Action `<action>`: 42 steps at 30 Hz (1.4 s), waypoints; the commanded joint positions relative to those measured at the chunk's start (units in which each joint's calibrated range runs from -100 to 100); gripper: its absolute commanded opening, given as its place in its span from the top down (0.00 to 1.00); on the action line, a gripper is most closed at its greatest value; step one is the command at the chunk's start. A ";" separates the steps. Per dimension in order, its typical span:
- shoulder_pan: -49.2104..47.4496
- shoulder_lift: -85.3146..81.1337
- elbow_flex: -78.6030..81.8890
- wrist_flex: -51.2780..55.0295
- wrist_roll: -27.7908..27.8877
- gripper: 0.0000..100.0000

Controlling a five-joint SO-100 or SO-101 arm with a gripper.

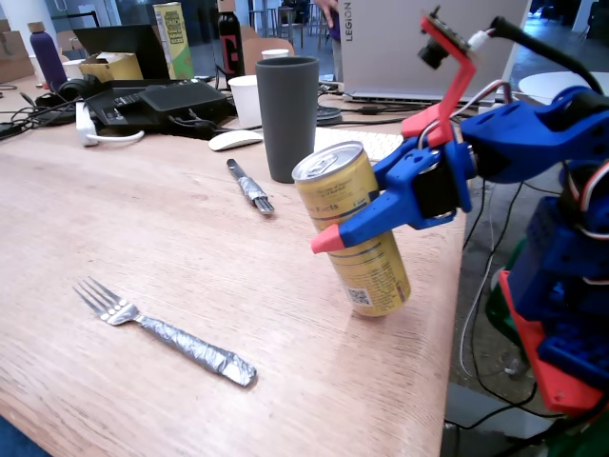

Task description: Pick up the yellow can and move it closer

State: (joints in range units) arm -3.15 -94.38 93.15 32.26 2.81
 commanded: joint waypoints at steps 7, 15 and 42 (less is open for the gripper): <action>-0.07 -2.70 -2.68 -1.22 0.20 0.83; 0.27 -2.70 -2.68 -1.22 0.20 0.83; 0.61 -2.70 -2.68 -1.22 0.20 0.83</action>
State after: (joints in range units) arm -2.77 -94.38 93.15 32.26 2.81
